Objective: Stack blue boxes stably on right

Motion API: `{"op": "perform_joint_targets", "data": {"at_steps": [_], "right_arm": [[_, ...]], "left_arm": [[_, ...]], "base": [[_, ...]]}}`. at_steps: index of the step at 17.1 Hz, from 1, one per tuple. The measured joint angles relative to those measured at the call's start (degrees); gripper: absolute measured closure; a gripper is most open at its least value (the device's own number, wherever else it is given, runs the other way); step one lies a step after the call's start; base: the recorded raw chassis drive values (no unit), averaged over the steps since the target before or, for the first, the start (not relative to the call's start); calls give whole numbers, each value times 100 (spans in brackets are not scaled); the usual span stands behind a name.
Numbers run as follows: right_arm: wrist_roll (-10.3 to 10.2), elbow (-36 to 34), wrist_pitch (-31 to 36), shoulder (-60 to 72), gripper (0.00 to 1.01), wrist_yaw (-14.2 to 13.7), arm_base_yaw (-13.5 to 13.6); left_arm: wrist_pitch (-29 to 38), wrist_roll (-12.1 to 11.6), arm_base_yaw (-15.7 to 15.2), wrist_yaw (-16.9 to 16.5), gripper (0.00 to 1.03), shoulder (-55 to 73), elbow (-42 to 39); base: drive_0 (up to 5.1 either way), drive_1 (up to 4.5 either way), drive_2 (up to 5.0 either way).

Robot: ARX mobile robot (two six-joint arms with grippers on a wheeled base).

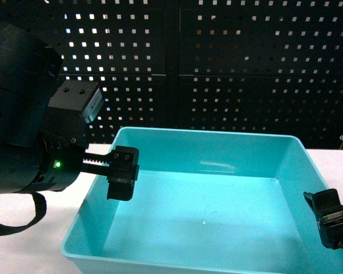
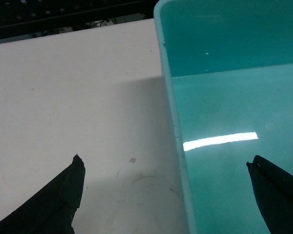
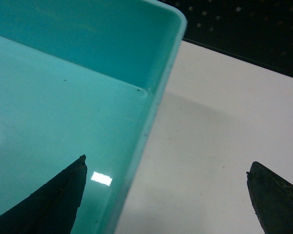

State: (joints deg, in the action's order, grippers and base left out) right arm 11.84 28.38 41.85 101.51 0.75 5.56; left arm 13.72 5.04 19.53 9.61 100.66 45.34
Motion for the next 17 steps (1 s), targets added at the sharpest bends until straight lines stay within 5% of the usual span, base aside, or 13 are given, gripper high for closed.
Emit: {"op": "perform_joint_targets", "data": {"at_steps": [2,10,11,12,13,17], "right_arm": [[4,-22,63,131,3,4,-42],[0,-245,361,315,53,-55,9],[2,-369,487,356,71,-85,13],[-614,-463,728,420,91,-33,87],[-850,-468,774,457,94,-33,129],[-872,-461,817,490,94,-70,164]], "left_arm": [[-22,68,68,103,5,52,11],[-155,369,295,282,5,98,-74],[-332,581,422,476,5,98,-101],[-669,1141,566,509,5,96,-96],[-824,1700,562,439,5,101,-87],[-708,1897,522,433,5,208,-87]], "base": [[0,0,0],[0,0,0],[0,0,0],[0,0,0],[0,0,0],[0,0,0]]}}
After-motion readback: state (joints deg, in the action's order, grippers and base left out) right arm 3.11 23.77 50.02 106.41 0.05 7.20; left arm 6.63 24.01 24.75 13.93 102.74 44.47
